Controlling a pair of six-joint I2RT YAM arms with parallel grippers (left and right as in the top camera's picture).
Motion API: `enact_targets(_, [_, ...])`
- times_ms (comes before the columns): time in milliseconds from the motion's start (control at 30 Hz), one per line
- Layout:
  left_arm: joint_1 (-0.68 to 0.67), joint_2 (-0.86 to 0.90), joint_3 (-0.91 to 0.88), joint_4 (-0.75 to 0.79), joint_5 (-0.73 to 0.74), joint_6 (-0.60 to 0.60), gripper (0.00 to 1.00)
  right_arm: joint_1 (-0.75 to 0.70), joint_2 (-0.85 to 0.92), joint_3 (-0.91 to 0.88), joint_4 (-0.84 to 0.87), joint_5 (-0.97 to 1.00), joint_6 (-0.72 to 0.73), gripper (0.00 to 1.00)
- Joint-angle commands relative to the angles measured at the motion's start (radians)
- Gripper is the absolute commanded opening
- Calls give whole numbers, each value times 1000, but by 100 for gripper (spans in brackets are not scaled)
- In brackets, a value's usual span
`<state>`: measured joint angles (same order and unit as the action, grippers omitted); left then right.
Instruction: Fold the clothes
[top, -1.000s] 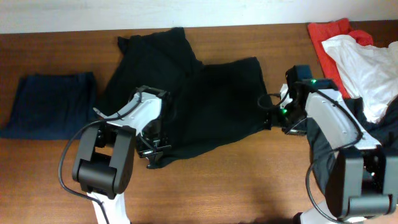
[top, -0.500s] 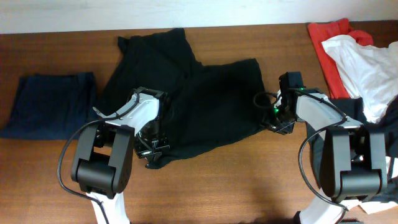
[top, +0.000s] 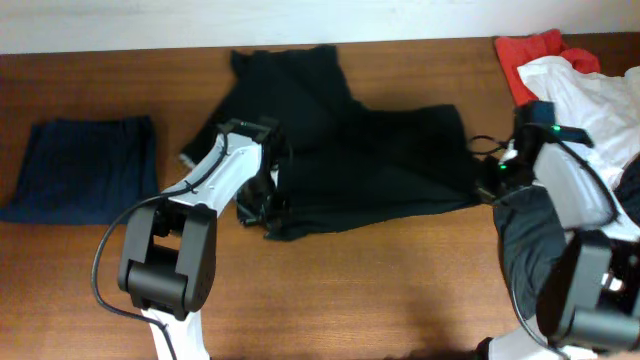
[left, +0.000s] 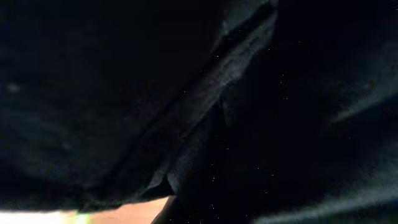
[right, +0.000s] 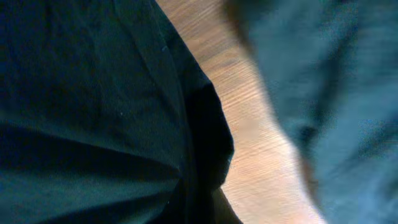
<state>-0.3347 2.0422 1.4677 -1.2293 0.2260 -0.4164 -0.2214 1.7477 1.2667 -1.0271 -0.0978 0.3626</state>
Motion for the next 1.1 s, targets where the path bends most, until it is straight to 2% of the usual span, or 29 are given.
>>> enact_targets(0, [-16, 5, 87, -13, 85, 82, 1, -58, -75, 21, -55, 168, -11, 4])
enact_targets(133, [-52, 5, 104, -79, 80, 82, 0, -74, -101, 21, -112, 200, -11, 4])
enact_targets(333, [-55, 3, 89, -259, -68, 63, 0, -4, -102, 20, -165, 98, -74, 4])
enact_targets(533, [-40, -75, -62, -197, -95, 16, 1, 92, -101, 12, -213, 82, -67, 4])
enact_targets(700, [68, -238, -183, -129, -112, -42, 0, 104, -101, -36, -230, -36, -71, 4])
enact_targets(833, [219, -371, -281, -83, -111, -70, 0, 111, -101, -138, -218, -86, -82, 4])
enact_targets(933, [325, -426, -349, -66, -111, -100, 0, 167, -101, -217, -199, -141, -94, 4])
enact_targets(1033, [358, -435, -394, -61, -111, -99, 0, 250, -101, -257, -175, -162, -93, 4])
enact_targets(1067, [361, -435, -405, -55, -112, -99, 1, 287, -101, -266, -165, -161, -85, 10])
